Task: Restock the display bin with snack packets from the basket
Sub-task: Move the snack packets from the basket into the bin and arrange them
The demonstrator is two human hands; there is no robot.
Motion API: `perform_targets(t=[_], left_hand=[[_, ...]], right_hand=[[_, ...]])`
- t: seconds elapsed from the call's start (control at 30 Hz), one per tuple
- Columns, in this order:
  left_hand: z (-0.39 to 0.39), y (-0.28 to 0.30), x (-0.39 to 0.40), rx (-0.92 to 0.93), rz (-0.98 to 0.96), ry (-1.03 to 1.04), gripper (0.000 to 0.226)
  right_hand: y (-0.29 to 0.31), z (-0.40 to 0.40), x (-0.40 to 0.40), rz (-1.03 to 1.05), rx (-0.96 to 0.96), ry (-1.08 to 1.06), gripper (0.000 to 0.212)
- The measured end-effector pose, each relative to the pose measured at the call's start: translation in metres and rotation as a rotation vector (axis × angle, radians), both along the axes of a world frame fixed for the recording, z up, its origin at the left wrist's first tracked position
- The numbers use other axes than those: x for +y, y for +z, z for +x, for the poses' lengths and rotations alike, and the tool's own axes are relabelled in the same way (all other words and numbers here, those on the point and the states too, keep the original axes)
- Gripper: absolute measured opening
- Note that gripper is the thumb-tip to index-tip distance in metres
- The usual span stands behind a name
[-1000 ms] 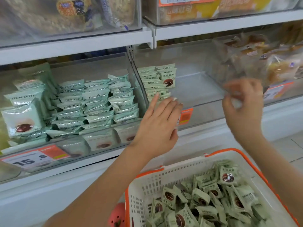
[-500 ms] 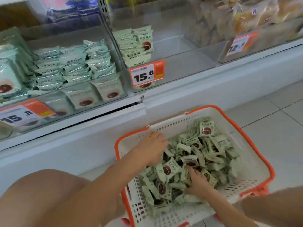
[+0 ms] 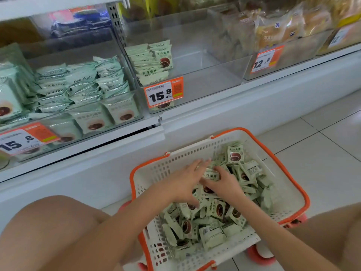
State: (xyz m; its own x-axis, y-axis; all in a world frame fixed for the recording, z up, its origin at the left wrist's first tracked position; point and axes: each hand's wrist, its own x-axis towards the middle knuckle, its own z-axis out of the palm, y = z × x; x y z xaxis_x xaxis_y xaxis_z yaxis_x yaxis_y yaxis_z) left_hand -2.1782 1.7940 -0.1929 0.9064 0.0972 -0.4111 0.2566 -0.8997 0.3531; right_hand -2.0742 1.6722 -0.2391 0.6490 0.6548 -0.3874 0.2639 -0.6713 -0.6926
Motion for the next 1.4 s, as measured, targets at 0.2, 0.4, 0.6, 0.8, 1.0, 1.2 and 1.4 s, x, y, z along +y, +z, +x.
perform_targets(t=[0.2,0.4,0.6,0.8,1.0,1.2,1.4], left_hand=[[0.007,0.037,-0.014,-0.292,-0.066,0.124,0.109],[-0.003,0.048,-0.018,-0.489,-0.037,0.149,0.101],[-0.001,0.064,-0.002,-0.631,0.14,0.157,0.093],[0.012,0.09,0.023,-0.757,0.221,0.169,0.101],[0.035,0.127,0.069,-0.888,0.392,0.253,0.118],[0.043,0.129,0.135,-0.535,0.769,0.248,0.085],[0.05,0.123,0.152,-0.627,0.789,0.19,0.059]], right_hand=[[0.077,0.005,-0.009,0.251,-0.078,0.051,0.059],[0.098,0.012,-0.033,0.312,-0.069,0.221,0.059],[0.111,0.012,-0.027,0.538,0.134,0.057,0.053],[0.143,0.03,-0.001,0.621,0.097,0.102,0.053],[0.201,0.076,0.051,0.689,-0.142,0.048,0.043],[0.239,0.142,0.15,0.592,-0.423,0.092,0.042],[0.199,0.179,0.259,0.361,-0.508,0.2,0.046]])
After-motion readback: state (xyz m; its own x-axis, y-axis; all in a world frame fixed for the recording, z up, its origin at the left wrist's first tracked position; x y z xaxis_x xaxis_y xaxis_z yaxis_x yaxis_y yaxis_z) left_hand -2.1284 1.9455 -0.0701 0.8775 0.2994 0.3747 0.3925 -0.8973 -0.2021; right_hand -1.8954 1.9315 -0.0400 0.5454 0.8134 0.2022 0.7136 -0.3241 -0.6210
